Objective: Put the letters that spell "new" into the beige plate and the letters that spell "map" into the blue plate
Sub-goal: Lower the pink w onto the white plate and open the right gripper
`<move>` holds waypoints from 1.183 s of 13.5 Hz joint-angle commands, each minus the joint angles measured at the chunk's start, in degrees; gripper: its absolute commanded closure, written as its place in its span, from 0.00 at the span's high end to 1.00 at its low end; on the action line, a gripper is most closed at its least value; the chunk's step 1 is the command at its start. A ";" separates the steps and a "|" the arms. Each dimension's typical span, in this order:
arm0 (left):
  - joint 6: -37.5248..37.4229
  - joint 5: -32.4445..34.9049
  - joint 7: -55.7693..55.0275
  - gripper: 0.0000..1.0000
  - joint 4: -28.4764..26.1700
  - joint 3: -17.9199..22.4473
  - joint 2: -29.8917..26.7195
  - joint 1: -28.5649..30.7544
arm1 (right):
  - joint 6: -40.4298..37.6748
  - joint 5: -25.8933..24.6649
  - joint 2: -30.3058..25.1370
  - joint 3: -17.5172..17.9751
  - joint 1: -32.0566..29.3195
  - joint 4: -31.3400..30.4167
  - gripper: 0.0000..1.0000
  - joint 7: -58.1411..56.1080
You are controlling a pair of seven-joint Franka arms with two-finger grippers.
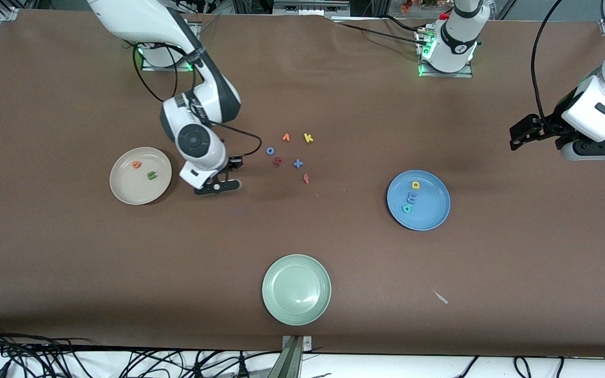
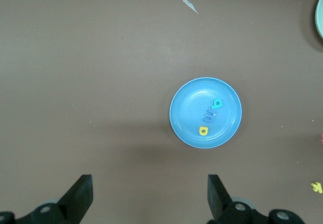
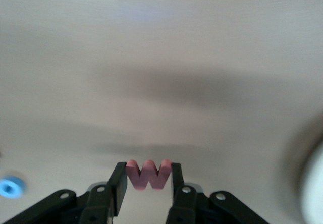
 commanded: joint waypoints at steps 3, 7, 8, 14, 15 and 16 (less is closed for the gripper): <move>-0.98 -1.86 1.24 1.00 -0.78 0.41 -1.74 -0.08 | -8.45 0.44 -1.82 -8.93 0.12 -0.98 0.30 -7.61; -1.61 -1.95 0.54 1.00 -0.33 0.41 -1.74 -0.25 | -11.62 0.53 -1.55 -16.75 -0.05 -1.24 0.30 -12.62; -1.61 -1.95 0.63 1.00 -0.33 0.41 -1.74 -0.25 | -12.15 0.53 -1.38 -18.07 -0.05 -1.24 0.30 -14.02; -1.70 -1.78 0.54 1.00 0.72 0.41 -1.39 -0.78 | -12.42 0.88 0.12 -19.49 -2.51 -1.25 1.00 -14.75; -1.70 -1.86 0.54 1.00 0.81 0.41 -1.47 -0.95 | -13.46 0.88 -0.32 -19.58 -2.51 -0.55 1.00 -15.00; -1.70 -1.86 0.54 1.00 0.81 0.32 -1.47 -0.96 | -16.17 0.88 -0.50 -19.49 -2.43 1.81 1.00 -15.09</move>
